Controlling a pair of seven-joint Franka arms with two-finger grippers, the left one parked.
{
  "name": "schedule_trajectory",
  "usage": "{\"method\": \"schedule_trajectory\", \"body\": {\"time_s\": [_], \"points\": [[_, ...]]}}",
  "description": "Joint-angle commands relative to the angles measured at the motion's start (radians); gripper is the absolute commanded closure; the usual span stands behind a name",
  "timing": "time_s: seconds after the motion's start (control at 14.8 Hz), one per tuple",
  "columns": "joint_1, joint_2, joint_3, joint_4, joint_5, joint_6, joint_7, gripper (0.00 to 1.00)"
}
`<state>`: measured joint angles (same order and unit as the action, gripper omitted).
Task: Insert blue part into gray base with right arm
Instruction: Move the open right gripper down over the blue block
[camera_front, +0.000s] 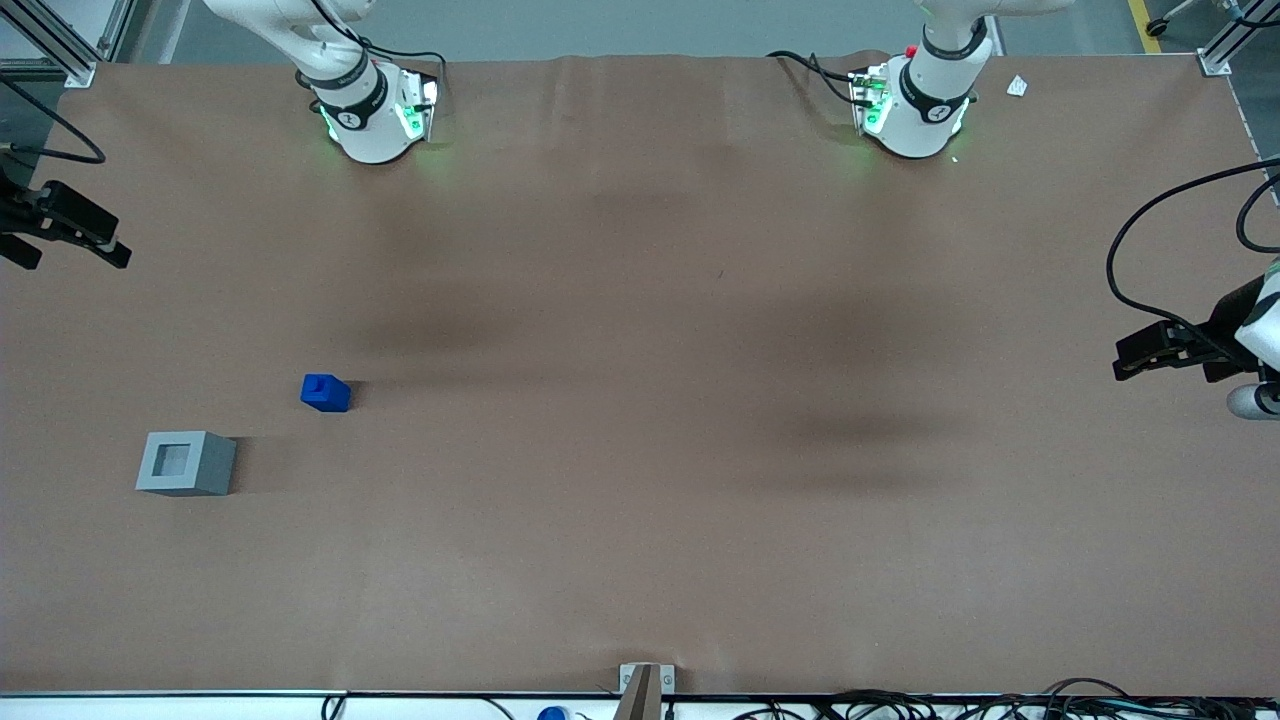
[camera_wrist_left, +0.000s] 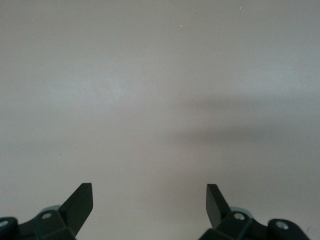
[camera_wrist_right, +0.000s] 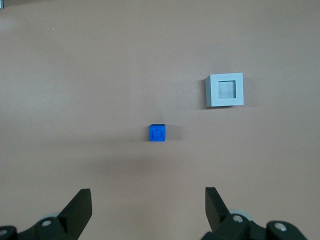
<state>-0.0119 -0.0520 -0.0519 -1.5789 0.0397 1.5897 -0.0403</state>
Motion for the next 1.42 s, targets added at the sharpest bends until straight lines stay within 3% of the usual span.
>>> {"method": "schedule_trajectory", "body": {"time_s": [0.0,0.27,0.67,1.01,1.35], "points": [[-0.008,0.043,0.007,0.008,0.003,0.021,0.0,0.0],[0.007,0.151,0.009,-0.01,0.005,0.049,0.0,0.0],[0.03,0.23,0.009,-0.216,0.006,0.304,0.002,0.0],[0.03,0.307,0.009,-0.234,0.006,0.366,0.002,0.0],[0.038,0.317,0.01,-0.44,0.014,0.668,0.002,0.0]]}}
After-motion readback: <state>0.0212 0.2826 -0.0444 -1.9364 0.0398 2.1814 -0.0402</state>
